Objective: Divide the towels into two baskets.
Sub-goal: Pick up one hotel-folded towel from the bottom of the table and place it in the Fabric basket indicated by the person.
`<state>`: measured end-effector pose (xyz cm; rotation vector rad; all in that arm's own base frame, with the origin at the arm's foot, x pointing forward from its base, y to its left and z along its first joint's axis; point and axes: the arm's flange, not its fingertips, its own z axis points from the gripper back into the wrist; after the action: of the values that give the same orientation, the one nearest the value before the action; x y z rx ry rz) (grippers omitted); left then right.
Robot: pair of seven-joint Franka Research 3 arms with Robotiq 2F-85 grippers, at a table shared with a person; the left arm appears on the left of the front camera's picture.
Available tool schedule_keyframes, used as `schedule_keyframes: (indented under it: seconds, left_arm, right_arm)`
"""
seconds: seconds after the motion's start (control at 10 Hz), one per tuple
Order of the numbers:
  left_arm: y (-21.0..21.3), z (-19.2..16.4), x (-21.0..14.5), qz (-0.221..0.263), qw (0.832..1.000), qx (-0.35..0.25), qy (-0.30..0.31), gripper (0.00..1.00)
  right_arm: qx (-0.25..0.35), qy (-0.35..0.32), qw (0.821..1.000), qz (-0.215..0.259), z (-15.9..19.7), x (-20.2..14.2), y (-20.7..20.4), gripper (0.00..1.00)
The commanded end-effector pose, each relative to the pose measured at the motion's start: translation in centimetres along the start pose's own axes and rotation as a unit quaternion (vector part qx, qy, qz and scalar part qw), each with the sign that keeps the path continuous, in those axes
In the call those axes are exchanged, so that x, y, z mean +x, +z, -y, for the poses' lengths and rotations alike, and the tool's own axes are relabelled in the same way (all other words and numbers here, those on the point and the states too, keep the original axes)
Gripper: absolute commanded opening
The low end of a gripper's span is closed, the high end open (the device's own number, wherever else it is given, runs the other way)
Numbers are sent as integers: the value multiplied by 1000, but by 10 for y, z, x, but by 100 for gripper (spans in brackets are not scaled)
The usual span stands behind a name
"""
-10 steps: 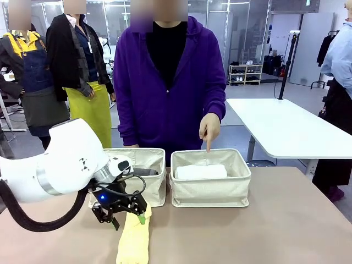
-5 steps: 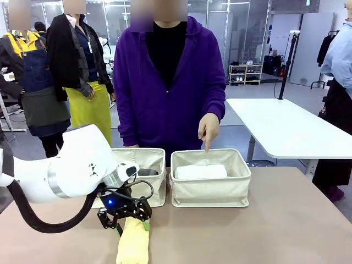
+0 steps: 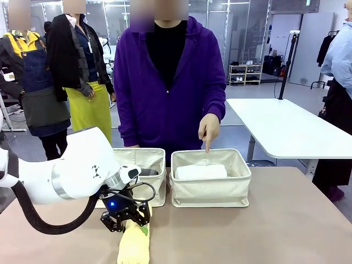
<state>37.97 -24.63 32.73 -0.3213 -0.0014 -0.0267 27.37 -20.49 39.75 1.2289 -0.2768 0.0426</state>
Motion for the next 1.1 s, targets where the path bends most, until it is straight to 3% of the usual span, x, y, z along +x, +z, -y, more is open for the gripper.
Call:
schedule_keyframes:
  seconds: [0.0, 0.1, 0.2, 0.6, 0.7, 1.0]
  left_arm:
    - [-6, 6, -1, 7, 1000, 8, 9, 34]
    - [-4, 6, -2, 8, 1000, 9, 7, 29]
    - [2, 8, -4, 12, 1000, 8, 1, 14]
    - [89, 40, -33, 20, 993, 28, -117, 14]
    - [106, 51, -42, 22, 986, 56, -158, 14]
    - [123, 60, -45, 45, 984, 33, -170, 14]
  right_arm:
    - [5, 11, 1000, 3, -2, -1, 1, 100]
    - [5, 11, 1000, 3, -2, -1, 1, 100]
    - [5, 11, 1000, 3, -2, -1, 1, 100]
    - [5, 11, 1000, 3, -2, -1, 1, 100]
    - [5, 11, 1000, 3, -2, -1, 1, 100]
    - [5, 11, 1000, 3, -2, -1, 1, 100]
